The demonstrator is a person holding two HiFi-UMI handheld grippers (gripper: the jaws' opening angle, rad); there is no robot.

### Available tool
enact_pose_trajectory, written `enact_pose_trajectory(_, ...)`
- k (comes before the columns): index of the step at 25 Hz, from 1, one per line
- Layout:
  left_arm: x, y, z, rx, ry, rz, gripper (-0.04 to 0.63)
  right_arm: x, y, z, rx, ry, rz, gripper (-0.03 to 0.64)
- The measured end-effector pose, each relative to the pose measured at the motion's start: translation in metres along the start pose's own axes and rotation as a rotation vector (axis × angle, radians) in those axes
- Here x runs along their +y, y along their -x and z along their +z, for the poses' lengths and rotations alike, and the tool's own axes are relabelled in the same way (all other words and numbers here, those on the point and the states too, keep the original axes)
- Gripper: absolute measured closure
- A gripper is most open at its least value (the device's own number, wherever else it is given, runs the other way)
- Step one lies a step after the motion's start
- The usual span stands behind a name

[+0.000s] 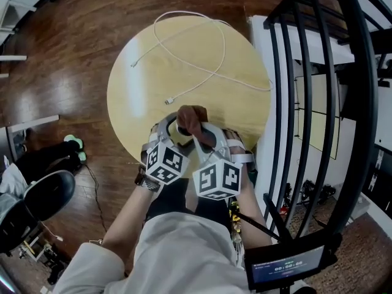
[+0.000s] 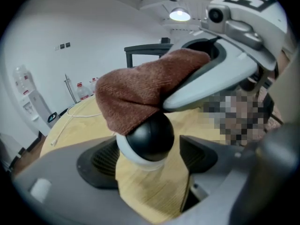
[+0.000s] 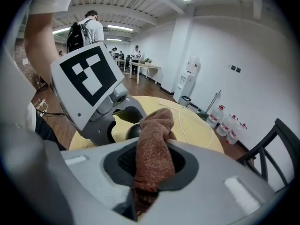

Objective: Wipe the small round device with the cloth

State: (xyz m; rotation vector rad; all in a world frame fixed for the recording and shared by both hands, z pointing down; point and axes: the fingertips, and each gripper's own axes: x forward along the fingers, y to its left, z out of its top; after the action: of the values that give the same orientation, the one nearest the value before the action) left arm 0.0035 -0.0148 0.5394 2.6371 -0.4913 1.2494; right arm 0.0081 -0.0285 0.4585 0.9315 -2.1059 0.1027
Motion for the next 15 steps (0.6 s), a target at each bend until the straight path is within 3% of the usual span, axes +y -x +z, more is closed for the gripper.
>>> enact_pose_trajectory(15, -0.002, 0.003, -0.01, 0.013, 0.022, -0.007, 0.221, 0.006, -0.025, -0.047, 0.108, -0.022, 0.086, 0.551)
